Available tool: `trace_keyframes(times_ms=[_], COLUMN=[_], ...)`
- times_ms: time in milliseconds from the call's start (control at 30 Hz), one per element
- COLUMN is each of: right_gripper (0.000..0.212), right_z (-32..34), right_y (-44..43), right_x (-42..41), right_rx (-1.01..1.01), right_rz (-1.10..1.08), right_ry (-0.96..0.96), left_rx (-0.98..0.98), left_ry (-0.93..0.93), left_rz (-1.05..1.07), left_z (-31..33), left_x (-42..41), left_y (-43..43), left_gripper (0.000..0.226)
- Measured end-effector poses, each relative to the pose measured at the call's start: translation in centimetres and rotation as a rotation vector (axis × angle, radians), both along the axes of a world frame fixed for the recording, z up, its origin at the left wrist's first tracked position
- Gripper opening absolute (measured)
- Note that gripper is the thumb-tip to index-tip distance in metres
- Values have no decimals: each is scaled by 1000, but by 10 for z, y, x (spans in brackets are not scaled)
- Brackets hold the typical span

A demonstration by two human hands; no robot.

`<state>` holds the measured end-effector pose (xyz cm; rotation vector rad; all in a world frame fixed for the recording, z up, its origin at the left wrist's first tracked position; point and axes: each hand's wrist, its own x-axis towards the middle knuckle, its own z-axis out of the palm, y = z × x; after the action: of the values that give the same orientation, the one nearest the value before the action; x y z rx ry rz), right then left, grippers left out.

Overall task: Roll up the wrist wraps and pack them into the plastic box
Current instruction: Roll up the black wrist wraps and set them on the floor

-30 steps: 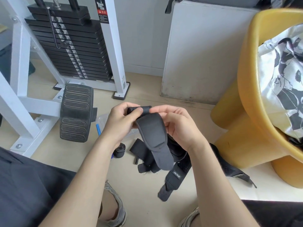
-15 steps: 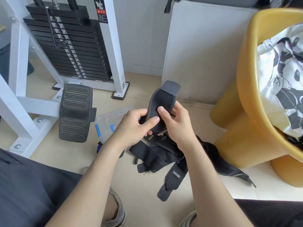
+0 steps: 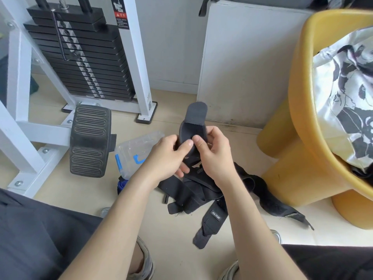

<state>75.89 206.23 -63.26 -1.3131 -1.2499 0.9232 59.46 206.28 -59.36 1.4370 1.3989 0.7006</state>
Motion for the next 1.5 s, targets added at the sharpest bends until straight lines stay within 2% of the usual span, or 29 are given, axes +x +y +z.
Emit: trace_keyframes(times_ms=[100, 300, 467, 667, 767, 867, 933, 1000, 1067, 1133, 1267, 1367, 1433, 1500], right_gripper=[19, 19, 13, 24, 25, 20, 17, 21, 37, 37, 15, 22, 29, 24], right_z=[1, 8, 14, 15, 12, 11, 9, 6, 3, 1, 4, 4, 5, 7], right_y=[-2, 0, -1, -7, -6, -6, -8, -10, -7, -5, -5, -4, -3, -6], right_x=[-4, -4, -3, -8, -9, -8, -10, -13, -15, -13, -10, -10, -11, -11], right_rx=[-65, -131, -110, -130, -40, -9, -3, -52, -110, -111, -72, -164, -271, -356], right_rz=[46, 77, 65, 197, 160, 155, 168, 174, 145, 99, 37, 68, 171, 306], right_ry=[102, 141, 120, 246, 178, 197, 174, 164, 138, 88, 120, 206, 313, 449], left_rx=[24, 138, 252, 339, 220, -14, -81, -40, 39, 102, 177, 257, 281, 304], left_ry=[-26, 26, -7, -20, -161, -292, -266, -159, -9, 88, 20, 12, 7, -9], left_rz=[-18, 39, 93, 51, 97, 91, 32, 36, 58, 45, -12, 9, 53, 76], left_z=[-4, 0, -2, -4, -2, -3, -3, -3, -5, -7, -6, -6, -7, -7], left_x=[-6, -3, -4, -11, -8, -7, -8, -8, -9, -10, -8, -3, 0, 0], left_y=[0, -3, -4, 1, 2, 7, 5, 2, 1, 1, -1, -2, -2, -1], left_gripper=[17, 31, 44, 51, 48, 52, 37, 26, 25, 24, 33, 45, 51, 54])
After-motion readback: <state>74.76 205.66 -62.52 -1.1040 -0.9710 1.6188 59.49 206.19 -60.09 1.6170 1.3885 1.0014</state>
